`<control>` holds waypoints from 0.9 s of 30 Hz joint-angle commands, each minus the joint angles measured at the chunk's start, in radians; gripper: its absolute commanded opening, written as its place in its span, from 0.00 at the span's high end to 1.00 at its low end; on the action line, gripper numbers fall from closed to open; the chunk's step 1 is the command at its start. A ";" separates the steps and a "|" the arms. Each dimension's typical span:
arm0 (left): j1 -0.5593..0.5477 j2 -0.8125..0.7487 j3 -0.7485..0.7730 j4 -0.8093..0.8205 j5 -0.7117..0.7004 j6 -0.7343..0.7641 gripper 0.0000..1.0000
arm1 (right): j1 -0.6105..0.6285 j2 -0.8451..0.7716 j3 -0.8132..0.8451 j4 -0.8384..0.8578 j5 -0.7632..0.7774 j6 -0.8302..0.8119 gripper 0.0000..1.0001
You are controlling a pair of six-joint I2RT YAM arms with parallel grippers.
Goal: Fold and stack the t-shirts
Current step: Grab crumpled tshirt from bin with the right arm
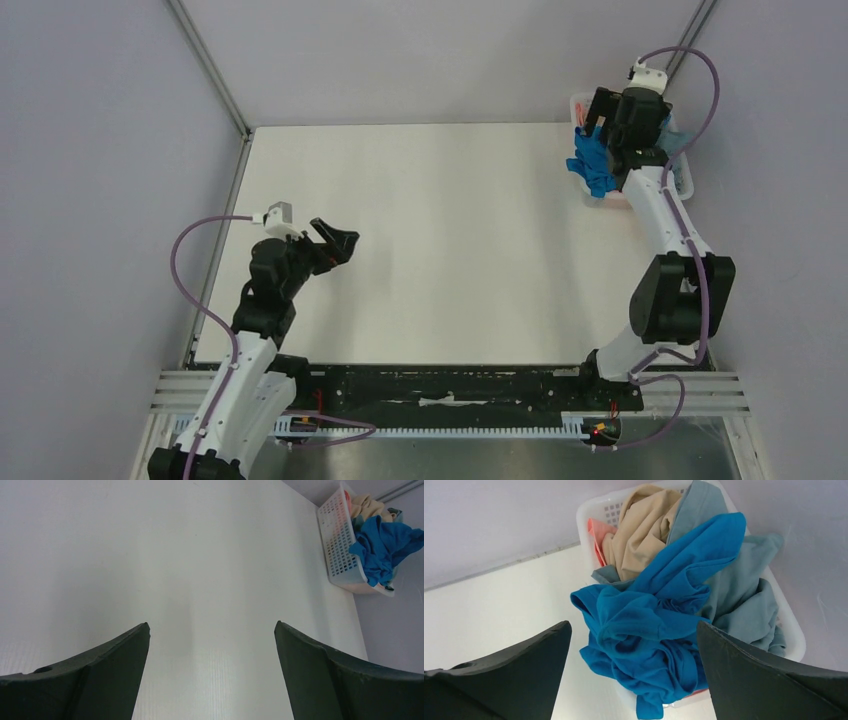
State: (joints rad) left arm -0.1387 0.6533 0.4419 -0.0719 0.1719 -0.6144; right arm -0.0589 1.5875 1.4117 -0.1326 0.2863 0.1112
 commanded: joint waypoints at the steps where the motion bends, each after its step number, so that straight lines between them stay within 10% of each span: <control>1: 0.004 0.003 0.007 0.032 -0.046 -0.042 0.00 | -0.002 0.102 0.102 -0.090 0.016 -0.100 0.02; 6: 0.005 0.017 0.014 0.010 -0.077 -0.044 0.00 | -0.004 0.238 0.152 -0.120 0.043 -0.123 0.03; 12: 0.004 0.025 0.022 -0.007 -0.092 -0.044 0.00 | -0.010 0.341 0.292 -0.143 0.074 -0.113 0.99; 20: 0.003 0.024 0.019 -0.010 -0.077 -0.046 0.00 | 0.009 0.051 0.218 -0.002 -0.276 -0.083 1.00; 27: 0.004 0.040 0.021 0.014 0.030 -0.047 0.00 | 0.270 -0.211 0.127 0.088 -0.539 -0.130 1.00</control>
State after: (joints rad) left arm -0.1387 0.6880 0.4423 -0.0807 0.1333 -0.6361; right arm 0.0673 1.4982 1.5242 -0.1963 -0.0307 0.0021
